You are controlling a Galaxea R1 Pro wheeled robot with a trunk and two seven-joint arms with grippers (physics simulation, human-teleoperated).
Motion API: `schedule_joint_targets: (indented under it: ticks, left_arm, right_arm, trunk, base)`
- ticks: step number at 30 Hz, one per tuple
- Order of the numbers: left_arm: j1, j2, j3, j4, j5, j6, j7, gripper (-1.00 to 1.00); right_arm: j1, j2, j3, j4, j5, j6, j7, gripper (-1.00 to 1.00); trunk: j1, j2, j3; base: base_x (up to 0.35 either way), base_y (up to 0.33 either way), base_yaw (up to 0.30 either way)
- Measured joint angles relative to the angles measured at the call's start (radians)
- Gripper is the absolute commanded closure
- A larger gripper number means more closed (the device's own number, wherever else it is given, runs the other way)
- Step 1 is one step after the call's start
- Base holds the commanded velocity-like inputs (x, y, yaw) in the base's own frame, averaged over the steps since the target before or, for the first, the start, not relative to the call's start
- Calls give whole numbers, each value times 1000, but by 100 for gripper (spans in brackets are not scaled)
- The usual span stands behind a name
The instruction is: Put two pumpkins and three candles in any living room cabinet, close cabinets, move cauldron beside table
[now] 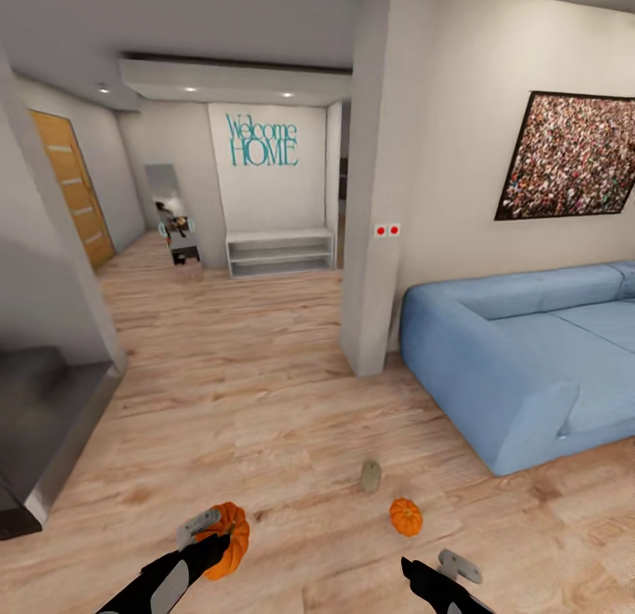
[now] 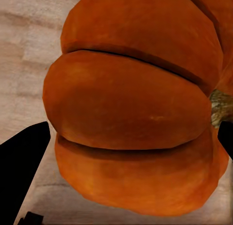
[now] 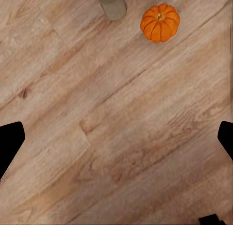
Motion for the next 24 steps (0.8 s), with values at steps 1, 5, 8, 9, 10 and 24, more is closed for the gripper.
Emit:
schedule_joint_targets:
  ticks: [1,5,8,9,10,24]
  left_arm:
    - [0,0,0,0,0,0,0,100]
    - [0,0,0,0,0,0,0,100]
    - [0,0,0,0,0,0,0,100]
    - [0,0,0,0,0,0,0,100]
    - [0,0,0,0,0,0,0,100]
    - [0,0,0,-1,0,0,0,100]
  right_arm:
    - [0,0,0,0,0,0,0,-100]
    - [0,0,0,0,0,0,0,-100]
    - [0,0,0,-1,0,0,0,-100]
    - [0,0,0,-1,0,0,0,-100]
    - [0,0,0,-1,0,0,0,-100]
    - [0,0,0,-7,-1,0,-2,-100]
  trunk:
    - [0,0,-1]
    - [0,0,-5]
    - [0,0,-8]
    - [0,0,-9]
    - [0,0,-10]
    - [0,0,-20]
  base:
    - [343,0,-247]
    - [343,0,-234]
    - [343,0,-173]
    - [343,0,-138]
    - [343,0,-109]
    - [343,0,-43]
